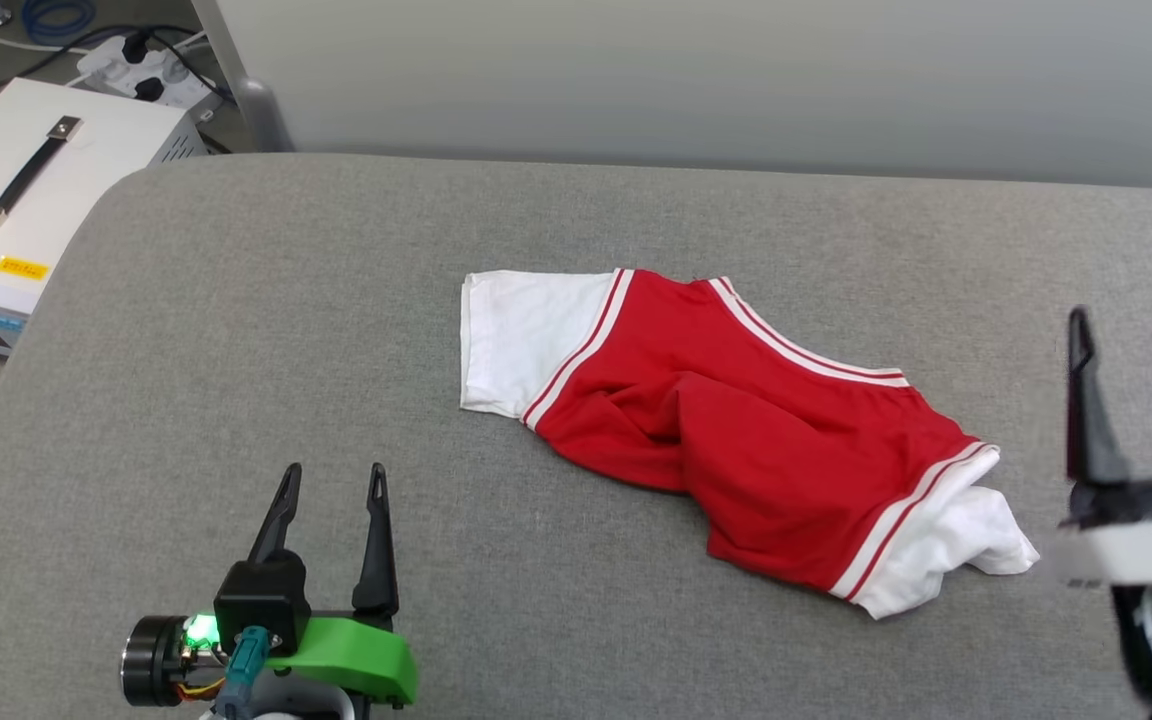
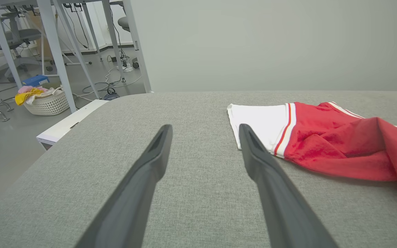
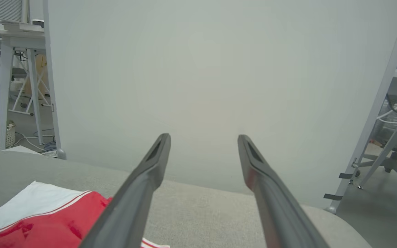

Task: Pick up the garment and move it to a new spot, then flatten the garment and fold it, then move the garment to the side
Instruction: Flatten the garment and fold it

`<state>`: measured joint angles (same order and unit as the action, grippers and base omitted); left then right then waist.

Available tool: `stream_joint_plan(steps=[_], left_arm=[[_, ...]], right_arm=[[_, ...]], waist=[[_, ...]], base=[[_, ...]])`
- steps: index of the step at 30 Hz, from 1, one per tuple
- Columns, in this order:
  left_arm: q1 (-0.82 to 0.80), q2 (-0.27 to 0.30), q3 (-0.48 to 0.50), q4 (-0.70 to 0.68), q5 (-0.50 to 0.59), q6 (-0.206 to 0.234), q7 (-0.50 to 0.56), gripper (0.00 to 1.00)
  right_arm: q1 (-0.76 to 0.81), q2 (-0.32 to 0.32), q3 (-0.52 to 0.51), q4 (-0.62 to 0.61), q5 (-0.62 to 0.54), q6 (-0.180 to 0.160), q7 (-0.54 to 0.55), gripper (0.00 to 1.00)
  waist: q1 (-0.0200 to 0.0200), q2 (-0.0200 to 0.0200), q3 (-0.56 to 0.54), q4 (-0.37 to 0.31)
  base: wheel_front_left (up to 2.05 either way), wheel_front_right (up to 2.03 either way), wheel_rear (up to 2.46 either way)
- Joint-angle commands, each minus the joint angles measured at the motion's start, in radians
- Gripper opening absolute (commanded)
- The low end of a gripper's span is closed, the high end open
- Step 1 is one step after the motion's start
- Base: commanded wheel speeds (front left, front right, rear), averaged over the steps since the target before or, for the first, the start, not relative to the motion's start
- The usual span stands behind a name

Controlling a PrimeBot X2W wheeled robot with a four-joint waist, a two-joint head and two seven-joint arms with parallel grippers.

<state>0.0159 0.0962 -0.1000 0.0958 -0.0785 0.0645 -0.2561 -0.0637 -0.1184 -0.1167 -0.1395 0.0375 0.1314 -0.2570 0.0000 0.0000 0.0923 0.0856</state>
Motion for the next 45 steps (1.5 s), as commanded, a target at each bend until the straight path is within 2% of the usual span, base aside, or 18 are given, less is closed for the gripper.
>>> stream_joint_plan(steps=[1, 7, 11, 16, 22, 28, 35, 39, 40, 41, 45], left_arm=[[-0.015, -0.006, 0.004, 0.000, 0.009, -0.007, -0.006, 1.00], [-0.037, -0.017, 0.006, -0.006, 0.019, -0.016, -0.006, 1.00], [-0.055, -0.024, 0.004, -0.013, 0.024, -0.018, -0.006, 1.00], [-0.086, -0.032, -0.004, -0.020, 0.027, -0.021, -0.006, 1.00], [-0.122, -0.039, -0.013, -0.029, 0.024, -0.020, -0.006, 1.00], [-0.157, -0.043, -0.026, -0.036, 0.020, -0.015, -0.006, 1.00], [-0.179, -0.045, -0.044, -0.032, 0.010, -0.005, -0.006, 1.00], [-0.177, -0.046, -0.039, -0.027, 0.007, 0.002, -0.006, 1.00], [-0.175, -0.046, -0.036, -0.025, 0.007, 0.003, -0.006, 1.00], [-0.172, -0.046, -0.033, -0.023, 0.007, 0.004, -0.006, 1.00], [-0.161, -0.046, -0.024, -0.018, 0.013, 0.001, -0.006, 1.00]], right_arm=[[-0.043, -0.031, 0.001, 0.006, 0.013, -0.001, -0.005, 1.00], [-0.191, -0.215, 0.114, 0.125, 0.088, -0.001, 0.016, 1.00], [-0.290, -0.358, 0.259, 0.179, 0.185, -0.001, 0.195, 1.00], [-0.397, -0.557, 0.477, 0.200, 0.393, -0.001, 0.502, 1.00], [-0.483, -0.702, 0.657, 0.199, 0.586, -0.001, 0.777, 1.00], [-0.545, -0.749, 0.803, 0.240, 0.668, -0.001, 0.907, 1.00], [-0.532, -0.732, 0.962, 0.374, 0.702, -0.001, 0.914, 1.00], [-0.526, -0.717, 1.015, 0.415, 0.736, -0.001, 0.865, 1.00], [-0.530, -0.712, 1.021, 0.420, 0.739, -0.001, 0.843, 0.27], [-0.535, -0.708, 1.026, 0.427, 0.741, -0.001, 0.815, 0.00], [-0.560, -0.700, 1.014, 0.446, 0.732, -0.001, 0.679, 0.00]], waist=[[0.0000, 0.0000, 0.015, 0.006], [0.0000, 0.0000, 0.056, 0.022], [0.0000, 0.0000, 0.088, 0.033], [0.0000, 0.0000, 0.138, 0.055], [0.0000, 0.0000, 0.198, 0.081], [0.0000, 0.0000, 0.257, 0.106], [0.0000, 0.0000, 0.289, 0.131], [0.0000, 0.0000, 0.283, 0.123], [0.0000, 0.0000, 0.279, 0.120], [0.0000, 0.0000, 0.272, 0.114], [0.0000, 0.0000, 0.237, 0.095]], base=[[0.00, 0.00, 0.00], [0.00, 0.00, 0.00], [0.00, 0.00, 0.00], [0.00, 0.00, 0.00], [0.00, 0.00, 0.00], [0.00, 0.00, 0.00], [0.00, 0.00, 0.00], [0.00, 0.00, 0.00], [0.00, 0.00, 0.00], [0.00, 0.00, 0.00], [0.00, 0.00, 0.00]])
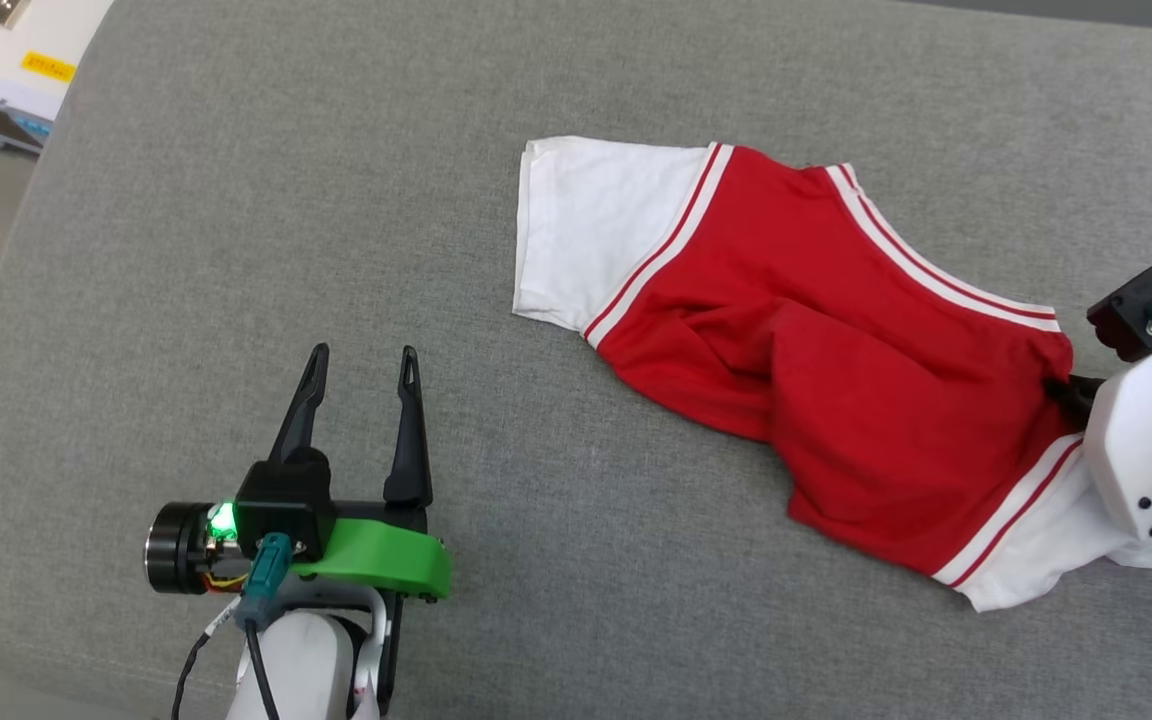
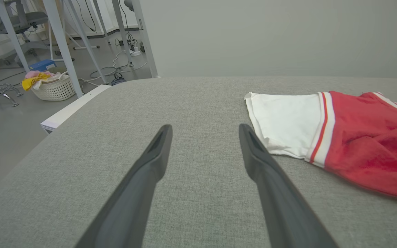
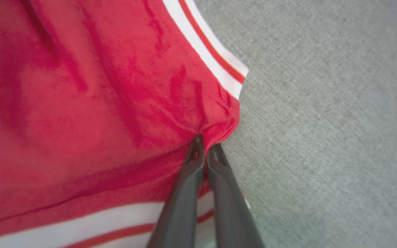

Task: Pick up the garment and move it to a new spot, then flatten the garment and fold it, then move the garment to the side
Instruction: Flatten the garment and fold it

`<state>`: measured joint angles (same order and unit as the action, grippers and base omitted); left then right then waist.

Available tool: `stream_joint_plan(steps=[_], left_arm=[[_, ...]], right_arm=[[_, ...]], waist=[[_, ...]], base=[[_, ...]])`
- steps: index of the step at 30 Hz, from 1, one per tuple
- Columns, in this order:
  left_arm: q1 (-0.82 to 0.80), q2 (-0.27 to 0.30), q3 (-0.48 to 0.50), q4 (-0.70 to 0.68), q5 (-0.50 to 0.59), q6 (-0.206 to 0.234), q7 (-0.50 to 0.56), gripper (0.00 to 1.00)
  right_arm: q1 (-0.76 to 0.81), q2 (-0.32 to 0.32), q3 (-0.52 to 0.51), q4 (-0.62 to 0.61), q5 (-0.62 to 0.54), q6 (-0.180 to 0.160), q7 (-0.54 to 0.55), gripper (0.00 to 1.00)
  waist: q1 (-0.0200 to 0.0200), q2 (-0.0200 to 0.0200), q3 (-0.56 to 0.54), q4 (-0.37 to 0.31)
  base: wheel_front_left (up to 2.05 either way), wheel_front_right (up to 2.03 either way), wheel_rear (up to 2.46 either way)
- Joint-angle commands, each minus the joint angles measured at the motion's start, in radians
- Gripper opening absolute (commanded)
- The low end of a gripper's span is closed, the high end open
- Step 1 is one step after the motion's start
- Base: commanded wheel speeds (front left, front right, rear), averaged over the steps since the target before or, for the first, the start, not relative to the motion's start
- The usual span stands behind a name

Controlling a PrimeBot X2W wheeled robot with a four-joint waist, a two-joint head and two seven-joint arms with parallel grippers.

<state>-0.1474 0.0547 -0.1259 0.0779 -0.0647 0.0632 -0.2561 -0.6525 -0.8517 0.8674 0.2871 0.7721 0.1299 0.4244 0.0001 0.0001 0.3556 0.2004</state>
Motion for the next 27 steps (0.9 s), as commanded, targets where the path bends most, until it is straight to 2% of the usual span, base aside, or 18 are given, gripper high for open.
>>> stream_joint_plan(steps=[1, 6, 13, 19, 23, 27], left_arm=[[0.006, -0.004, 0.004, 0.001, 0.001, 0.001, -0.006, 1.00], [0.041, -0.004, 0.022, 0.003, 0.009, -0.003, -0.006, 1.00], [0.092, -0.004, 0.042, -0.002, 0.022, -0.007, -0.006, 1.00], [0.107, -0.004, 0.049, -0.010, 0.028, -0.010, -0.006, 1.00], [0.107, -0.004, 0.049, -0.014, 0.030, -0.013, -0.006, 1.00], [0.095, -0.004, 0.041, -0.017, 0.026, -0.014, -0.006, 1.00]], right_arm=[[0.026, 0.036, 0.017, 0.022, -0.006, 0.001, -0.039, 0.00], [0.061, 0.026, -0.056, -0.015, -0.027, 0.001, -0.183, 0.00], [0.209, -0.010, -0.248, -0.130, -0.058, 0.001, -0.259, 0.00], [0.348, -0.011, -0.478, -0.242, -0.121, 0.001, -0.239, 0.00], [0.420, 0.012, -0.631, -0.333, -0.169, 0.001, -0.174, 0.00], [0.451, 0.029, -0.738, -0.411, -0.199, 0.001, -0.104, 0.00]], waist=[[-0.0001, -0.0001, -0.040, -0.025], [-0.0001, -0.0001, -0.109, -0.055], [-0.0001, -0.0001, -0.168, -0.090], [-0.0001, -0.0001, -0.176, -0.105], [-0.0001, -0.0001, -0.171, -0.106], [-0.0001, -0.0001, -0.148, -0.094]], base=[[0.00, 0.00, 0.00], [0.00, 0.00, 0.00], [0.00, 0.00, 0.00], [0.00, 0.00, 0.00], [0.00, 0.00, 0.00], [0.00, 0.00, 0.00]])
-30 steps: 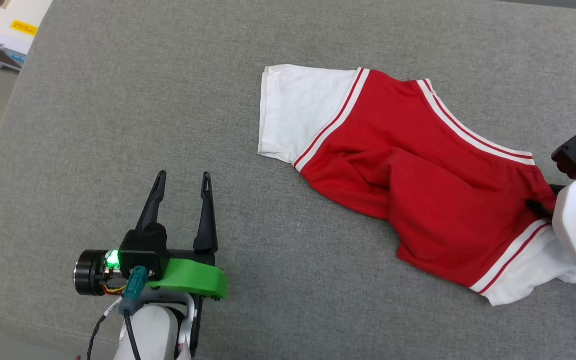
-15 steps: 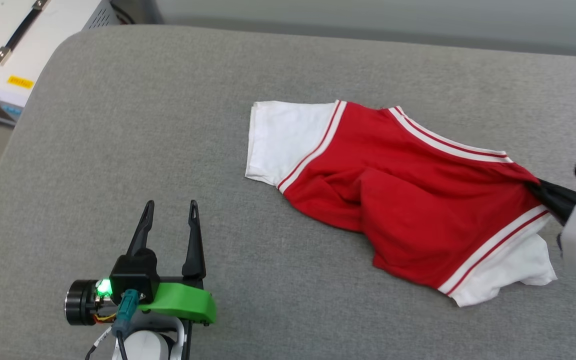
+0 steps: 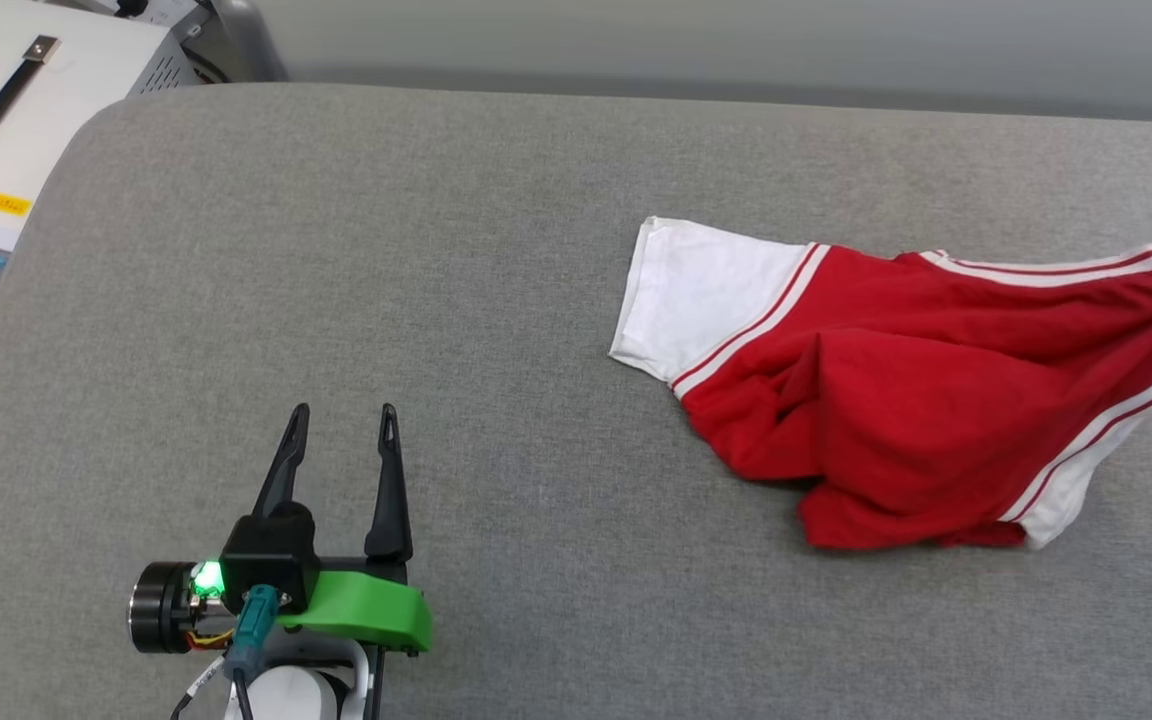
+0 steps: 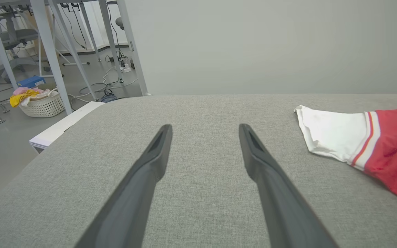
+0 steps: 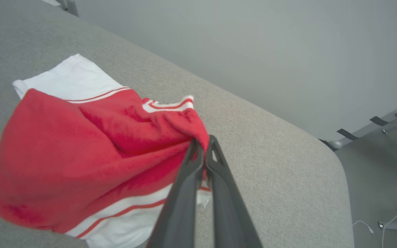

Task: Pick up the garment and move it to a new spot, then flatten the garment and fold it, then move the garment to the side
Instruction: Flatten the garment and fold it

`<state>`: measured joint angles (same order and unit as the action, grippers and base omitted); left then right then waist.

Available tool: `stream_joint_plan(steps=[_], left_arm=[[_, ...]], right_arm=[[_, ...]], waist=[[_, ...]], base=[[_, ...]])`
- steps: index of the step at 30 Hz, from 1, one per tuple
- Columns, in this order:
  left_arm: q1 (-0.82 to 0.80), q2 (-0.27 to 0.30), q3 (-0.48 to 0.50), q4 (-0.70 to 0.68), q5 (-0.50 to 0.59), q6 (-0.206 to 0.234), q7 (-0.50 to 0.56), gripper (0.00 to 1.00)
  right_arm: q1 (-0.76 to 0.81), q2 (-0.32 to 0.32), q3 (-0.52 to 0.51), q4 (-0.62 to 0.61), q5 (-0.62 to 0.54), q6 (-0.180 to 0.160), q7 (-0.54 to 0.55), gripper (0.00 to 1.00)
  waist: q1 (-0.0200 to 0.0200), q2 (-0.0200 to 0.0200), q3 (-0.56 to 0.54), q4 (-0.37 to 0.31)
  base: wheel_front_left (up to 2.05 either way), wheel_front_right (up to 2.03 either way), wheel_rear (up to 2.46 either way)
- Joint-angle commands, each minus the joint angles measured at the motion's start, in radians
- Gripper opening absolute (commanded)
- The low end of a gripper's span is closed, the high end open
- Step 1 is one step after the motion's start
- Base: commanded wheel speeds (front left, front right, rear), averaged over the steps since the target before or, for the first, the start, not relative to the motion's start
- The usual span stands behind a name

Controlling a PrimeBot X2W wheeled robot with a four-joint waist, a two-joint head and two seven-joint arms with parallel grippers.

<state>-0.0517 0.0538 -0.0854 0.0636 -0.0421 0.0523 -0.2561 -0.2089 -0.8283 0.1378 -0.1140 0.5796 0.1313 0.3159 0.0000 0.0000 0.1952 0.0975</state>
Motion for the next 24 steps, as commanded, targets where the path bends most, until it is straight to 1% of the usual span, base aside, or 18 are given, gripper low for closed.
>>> stream_joint_plan(steps=[1, 4, 9, 10, 11, 15, 18, 21, 24], left_arm=[[-0.003, -0.003, -0.002, -0.003, 0.001, -0.002, -0.006, 1.00], [-0.020, -0.003, -0.013, -0.005, -0.007, 0.001, -0.006, 1.00], [-0.053, -0.003, -0.034, -0.011, -0.019, 0.009, -0.006, 1.00], [-0.063, -0.003, -0.040, -0.012, -0.023, 0.010, -0.006, 1.00], [-0.081, -0.003, -0.053, -0.012, -0.031, 0.014, -0.006, 1.00], [-0.113, -0.003, -0.074, -0.019, -0.048, 0.028, -0.006, 1.00], [-0.130, -0.004, -0.082, -0.028, -0.054, 0.037, -0.006, 1.00], [-0.148, -0.004, -0.090, -0.034, -0.060, 0.042, -0.006, 1.00], [-0.161, -0.004, -0.101, -0.037, -0.065, 0.047, -0.006, 1.00]], right_arm=[[0.006, 0.006, -0.025, -0.023, -0.011, -0.001, 0.018, 0.00], [-0.021, -0.008, -0.059, -0.051, -0.025, -0.001, 0.066, 0.00], [-0.125, -0.060, -0.052, -0.050, -0.021, -0.001, 0.137, 0.00], [-0.157, -0.078, -0.039, -0.041, -0.022, -0.001, 0.150, 0.00], [-0.218, -0.111, -0.006, -0.018, -0.028, -0.001, 0.171, 0.00], [-0.357, -0.125, 0.084, 0.058, -0.016, -0.001, 0.202, 0.00], [-0.459, -0.102, 0.178, 0.133, -0.014, -0.001, 0.220, 0.00], [-0.553, -0.043, 0.284, 0.236, -0.019, -0.001, 0.222, 0.00], [-0.605, 0.012, 0.386, 0.338, -0.016, -0.001, 0.210, 0.00]], waist=[[0.0000, 0.0000, 0.019, 0.012], [0.0000, 0.0000, 0.053, 0.029], [0.0000, 0.0000, 0.121, 0.061], [0.0000, 0.0000, 0.138, 0.070], [0.0000, 0.0000, 0.167, 0.086], [0.0000, 0.0000, 0.217, 0.115], [0.0000, 0.0000, 0.251, 0.126], [0.0000, 0.0000, 0.277, 0.136], [0.0000, 0.0000, 0.290, 0.146]], base=[[0.00, 0.00, 0.00], [0.00, 0.00, 0.00], [0.00, 0.00, 0.00], [0.00, 0.00, 0.00], [0.00, 0.00, 0.00], [0.00, 0.00, 0.00], [0.00, 0.00, 0.00], [0.00, 0.00, 0.00], [0.00, 0.00, 0.00]])
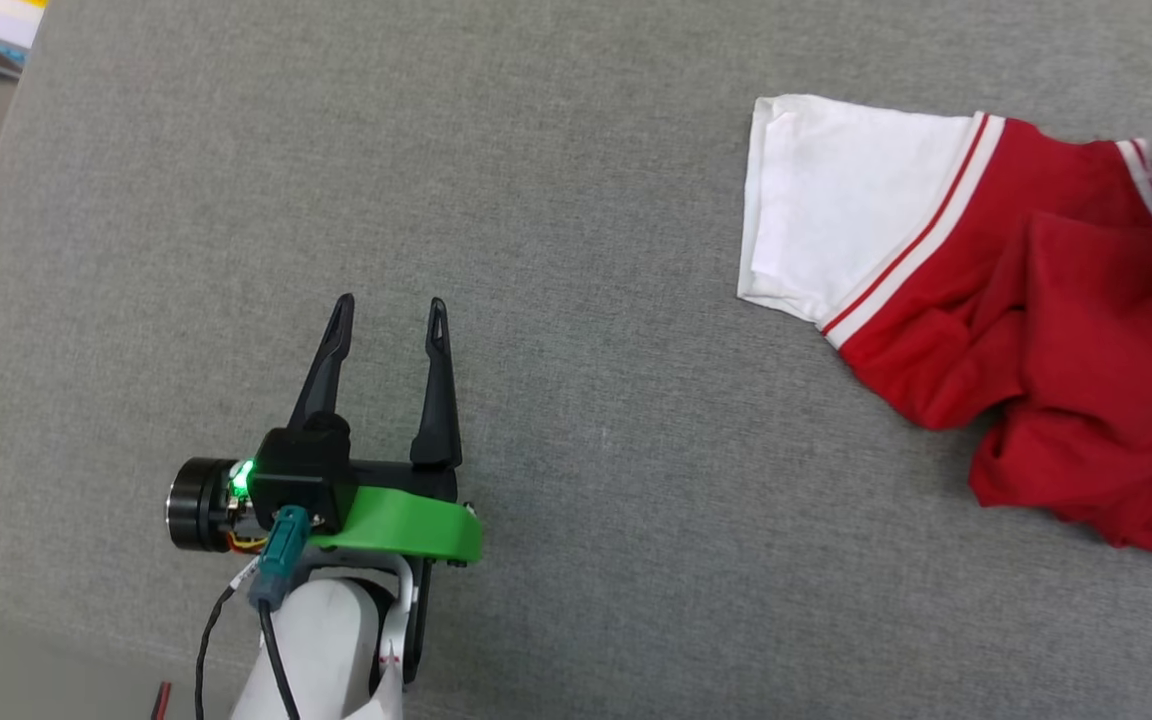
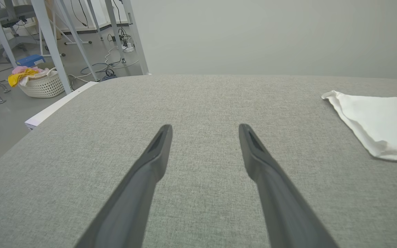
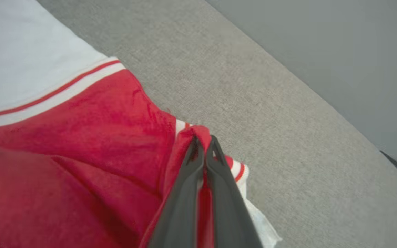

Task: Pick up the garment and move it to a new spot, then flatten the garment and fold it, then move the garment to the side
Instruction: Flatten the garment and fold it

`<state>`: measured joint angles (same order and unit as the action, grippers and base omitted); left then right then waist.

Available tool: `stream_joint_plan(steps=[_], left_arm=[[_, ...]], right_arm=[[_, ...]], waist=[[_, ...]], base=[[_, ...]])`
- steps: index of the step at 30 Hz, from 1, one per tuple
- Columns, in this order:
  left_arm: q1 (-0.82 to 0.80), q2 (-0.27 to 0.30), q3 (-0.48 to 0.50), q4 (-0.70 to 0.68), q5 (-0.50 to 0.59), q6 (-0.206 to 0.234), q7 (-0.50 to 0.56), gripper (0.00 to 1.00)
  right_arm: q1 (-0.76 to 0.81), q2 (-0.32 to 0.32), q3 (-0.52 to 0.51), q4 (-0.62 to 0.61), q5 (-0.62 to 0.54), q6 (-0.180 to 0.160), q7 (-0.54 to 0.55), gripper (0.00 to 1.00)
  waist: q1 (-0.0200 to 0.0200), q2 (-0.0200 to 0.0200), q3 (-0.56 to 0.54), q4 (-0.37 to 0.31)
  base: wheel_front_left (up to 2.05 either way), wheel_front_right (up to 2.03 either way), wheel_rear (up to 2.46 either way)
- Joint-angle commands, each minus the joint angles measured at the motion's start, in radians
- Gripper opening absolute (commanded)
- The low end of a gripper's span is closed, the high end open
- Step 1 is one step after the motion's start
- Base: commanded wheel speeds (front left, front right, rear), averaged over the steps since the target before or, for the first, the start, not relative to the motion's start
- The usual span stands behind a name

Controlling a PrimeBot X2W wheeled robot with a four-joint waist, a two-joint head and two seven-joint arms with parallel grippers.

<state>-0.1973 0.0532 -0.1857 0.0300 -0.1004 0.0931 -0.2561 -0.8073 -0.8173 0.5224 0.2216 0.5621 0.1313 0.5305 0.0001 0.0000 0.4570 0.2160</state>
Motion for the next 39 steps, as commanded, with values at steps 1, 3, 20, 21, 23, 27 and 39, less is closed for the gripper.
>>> stream_joint_plan(steps=[1, 3, 20, 21, 23, 27, 39], left_arm=[[-0.020, -0.003, -0.004, -0.003, -0.009, 0.008, -0.006, 1.00], [-0.025, -0.003, -0.011, -0.003, -0.011, 0.012, -0.006, 1.00], [0.044, -0.003, 0.041, 0.016, 0.026, 0.007, -0.006, 1.00], [0.052, -0.003, 0.048, 0.015, 0.030, 0.004, -0.006, 1.00], [0.067, -0.001, 0.058, 0.014, 0.037, -0.002, -0.006, 1.00], [0.090, 0.000, 0.073, 0.013, 0.047, -0.012, -0.006, 1.00], [0.155, 0.004, 0.107, 0.007, 0.060, -0.030, -0.006, 1.00]], right_arm=[[-0.021, 0.019, 0.037, 0.041, 0.006, -0.001, -0.012, 0.00], [-0.039, 0.042, 0.105, 0.105, 0.015, -0.001, -0.017, 0.00], [-0.033, 0.061, 0.227, 0.279, 0.127, -0.001, -0.432, 1.00], [-0.014, 0.063, 0.207, 0.271, 0.118, -0.001, -0.470, 1.00], [0.025, 0.072, 0.152, 0.263, 0.099, -0.001, -0.536, 1.00], [0.122, 0.123, -0.012, 0.249, 0.044, -0.001, -0.664, 1.00], [0.543, 0.509, -0.550, -0.068, -0.301, -0.001, -0.791, 1.00]], waist=[[-0.0001, 0.0000, 0.031, 0.030], [-0.0001, 0.0000, 0.033, 0.035], [-0.0001, 0.0000, -0.127, -0.032], [-0.0001, 0.0000, -0.141, -0.040], [-0.0001, 0.0000, -0.167, -0.054], [-0.0001, 0.0000, -0.208, -0.073], [-0.0001, 0.0000, -0.284, -0.106]], base=[[0.00, 0.00, 0.00], [0.00, 0.00, 0.00], [0.00, 0.00, 0.00], [0.00, 0.00, 0.00], [0.00, 0.00, 0.00], [0.00, 0.00, 0.00], [0.00, 0.00, 0.00]])
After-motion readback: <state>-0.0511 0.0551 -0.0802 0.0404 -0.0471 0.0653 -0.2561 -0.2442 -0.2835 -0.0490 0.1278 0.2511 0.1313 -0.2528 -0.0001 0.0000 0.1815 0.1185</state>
